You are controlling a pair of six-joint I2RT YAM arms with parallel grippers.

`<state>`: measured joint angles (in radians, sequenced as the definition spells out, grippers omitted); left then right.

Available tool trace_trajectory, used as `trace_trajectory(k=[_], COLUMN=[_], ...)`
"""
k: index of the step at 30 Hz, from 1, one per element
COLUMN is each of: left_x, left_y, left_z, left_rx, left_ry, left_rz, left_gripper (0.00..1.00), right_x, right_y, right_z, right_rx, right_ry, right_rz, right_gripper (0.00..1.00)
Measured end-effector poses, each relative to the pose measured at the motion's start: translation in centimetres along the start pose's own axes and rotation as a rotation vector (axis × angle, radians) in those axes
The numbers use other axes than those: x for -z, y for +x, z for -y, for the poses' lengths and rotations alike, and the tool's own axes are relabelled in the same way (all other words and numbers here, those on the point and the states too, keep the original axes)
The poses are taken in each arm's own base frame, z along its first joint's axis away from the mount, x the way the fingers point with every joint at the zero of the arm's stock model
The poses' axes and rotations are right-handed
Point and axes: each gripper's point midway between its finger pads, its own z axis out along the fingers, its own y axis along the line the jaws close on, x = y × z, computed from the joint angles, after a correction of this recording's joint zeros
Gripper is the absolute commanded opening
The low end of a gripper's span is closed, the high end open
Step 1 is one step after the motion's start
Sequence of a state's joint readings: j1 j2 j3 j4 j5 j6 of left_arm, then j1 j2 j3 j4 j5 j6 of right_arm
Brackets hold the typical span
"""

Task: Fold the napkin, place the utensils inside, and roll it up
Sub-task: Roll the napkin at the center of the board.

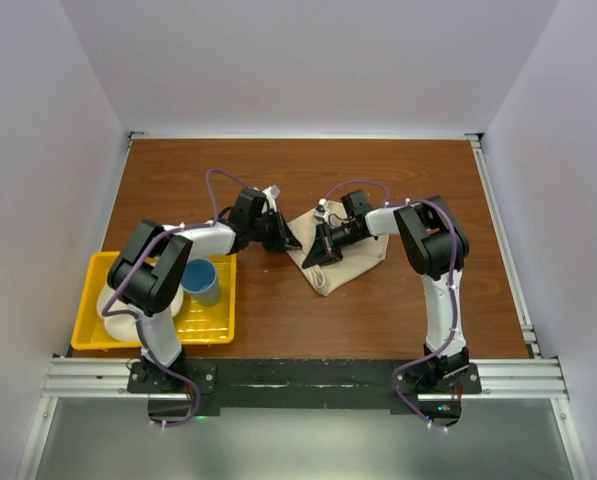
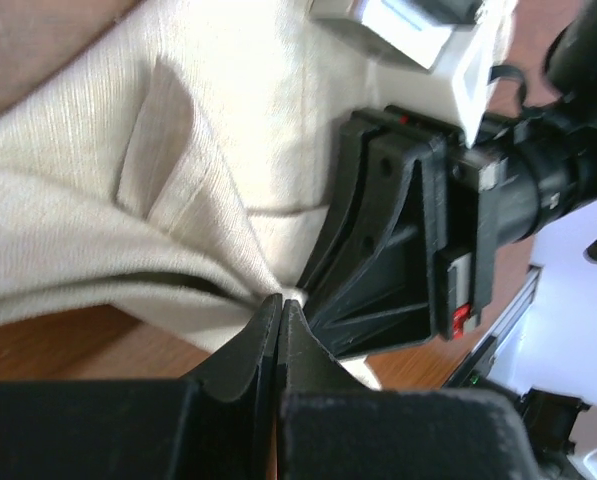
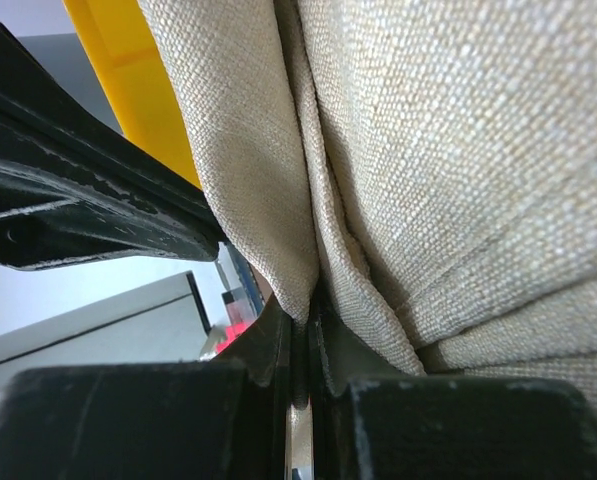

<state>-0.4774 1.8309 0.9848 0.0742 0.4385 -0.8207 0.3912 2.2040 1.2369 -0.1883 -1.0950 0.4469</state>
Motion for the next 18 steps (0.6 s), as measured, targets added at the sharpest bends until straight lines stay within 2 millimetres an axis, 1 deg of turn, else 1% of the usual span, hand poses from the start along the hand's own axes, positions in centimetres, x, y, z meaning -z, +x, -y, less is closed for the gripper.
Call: trace_trajectory(k=[5, 10, 13, 18], left_x=[-0.7, -1.7, -2.3, -3.6], left_y=[-1.0, -1.7, -1.7, -0.9], left_z=[0.8, 1.2, 1.6, 3.0], left_rx=[0.033, 0.029, 0.017, -0.016], left_ry=[0.070, 0.107, 0.126, 0.179], left_rz=[0.067, 0.100, 0.104, 0.102], left_gripper=[0.00, 0.00, 0.00, 0.00], right_x=[0.8, 2.7, 3.3, 3.4], right_y=[0.0, 0.2, -0.1, -0.5], right_z=[0.5, 1.4, 1.7, 1.6], right_rx=[-0.020, -0.055, -0.063, -0.070], right_ry=[-0.001, -0.026, -0.036, -0.041], right_rz=[0.014, 0.078, 0.106, 0.120], right_gripper=[0.00, 0.00, 0.00, 0.00])
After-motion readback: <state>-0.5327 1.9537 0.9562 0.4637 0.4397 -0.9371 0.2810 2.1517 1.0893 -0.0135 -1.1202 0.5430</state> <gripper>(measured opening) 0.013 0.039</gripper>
